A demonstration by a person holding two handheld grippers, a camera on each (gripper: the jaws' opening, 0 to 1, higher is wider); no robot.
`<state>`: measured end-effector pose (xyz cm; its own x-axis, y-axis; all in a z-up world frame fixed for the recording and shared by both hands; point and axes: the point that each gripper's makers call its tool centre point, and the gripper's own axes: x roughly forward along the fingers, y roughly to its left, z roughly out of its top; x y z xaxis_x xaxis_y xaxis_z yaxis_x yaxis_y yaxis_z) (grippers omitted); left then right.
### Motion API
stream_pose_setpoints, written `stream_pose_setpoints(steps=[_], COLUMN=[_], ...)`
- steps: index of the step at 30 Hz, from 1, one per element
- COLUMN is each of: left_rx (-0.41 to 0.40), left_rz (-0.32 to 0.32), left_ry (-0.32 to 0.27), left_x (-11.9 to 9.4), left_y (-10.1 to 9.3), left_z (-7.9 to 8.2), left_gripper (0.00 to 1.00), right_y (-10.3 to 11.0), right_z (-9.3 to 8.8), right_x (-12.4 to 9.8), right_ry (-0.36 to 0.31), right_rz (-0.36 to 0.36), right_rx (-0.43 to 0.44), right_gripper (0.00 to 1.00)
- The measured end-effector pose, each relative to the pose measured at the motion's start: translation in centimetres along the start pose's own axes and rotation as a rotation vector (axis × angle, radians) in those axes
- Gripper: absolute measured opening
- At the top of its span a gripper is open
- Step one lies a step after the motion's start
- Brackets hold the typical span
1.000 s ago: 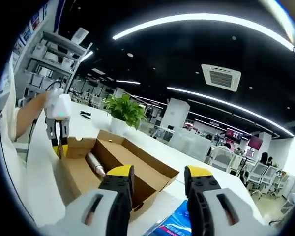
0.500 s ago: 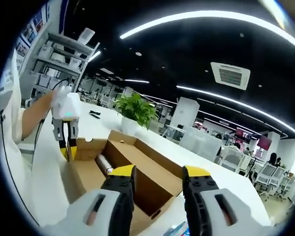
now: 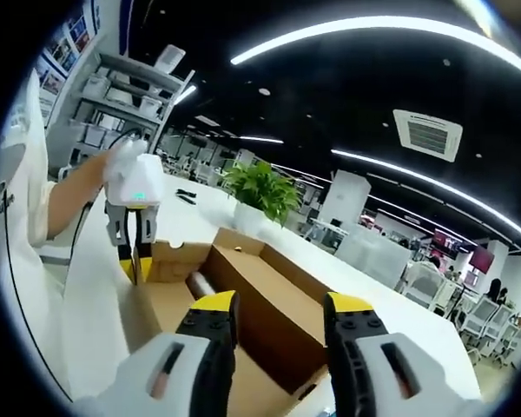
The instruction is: Operate the shoe box by opening the lid, removing the specified soft item, and placing it in the target area until the item is outside and the box remains undamaged.
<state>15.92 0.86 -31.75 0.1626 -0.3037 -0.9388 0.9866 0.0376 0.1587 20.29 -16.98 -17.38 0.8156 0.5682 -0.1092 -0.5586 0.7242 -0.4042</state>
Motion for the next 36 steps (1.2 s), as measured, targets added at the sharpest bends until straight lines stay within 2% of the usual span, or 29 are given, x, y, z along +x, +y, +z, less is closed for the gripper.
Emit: stream_pose_setpoints(steps=[16,20,23,36], left_rx=[0.000,0.001,0.001,0.002], left_rz=[0.004,0.005,0.003,-0.001], left_ry=[0.001,0.001,0.000,-0.003], left_x=[0.0,0.0,0.0,0.0], left_y=[0.0,0.0,0.0,0.0], left_z=[0.1,0.0,0.0,0.0], left_gripper=[0.06,0.06,0.06,0.06], right_y=[1.8,2.7,3.2,3.2], right_z=[-0.5,-1.0,-0.9,-1.3], right_x=[1.0,1.3,1.5,1.3], right_ry=[0.031,0.049,0.046,0.061], right_rz=[0.044,0.072,0.092,0.087], right_rx=[-0.049,-0.061,-0.061,-0.058], right_gripper=[0.38,0.34,0.34,0.34])
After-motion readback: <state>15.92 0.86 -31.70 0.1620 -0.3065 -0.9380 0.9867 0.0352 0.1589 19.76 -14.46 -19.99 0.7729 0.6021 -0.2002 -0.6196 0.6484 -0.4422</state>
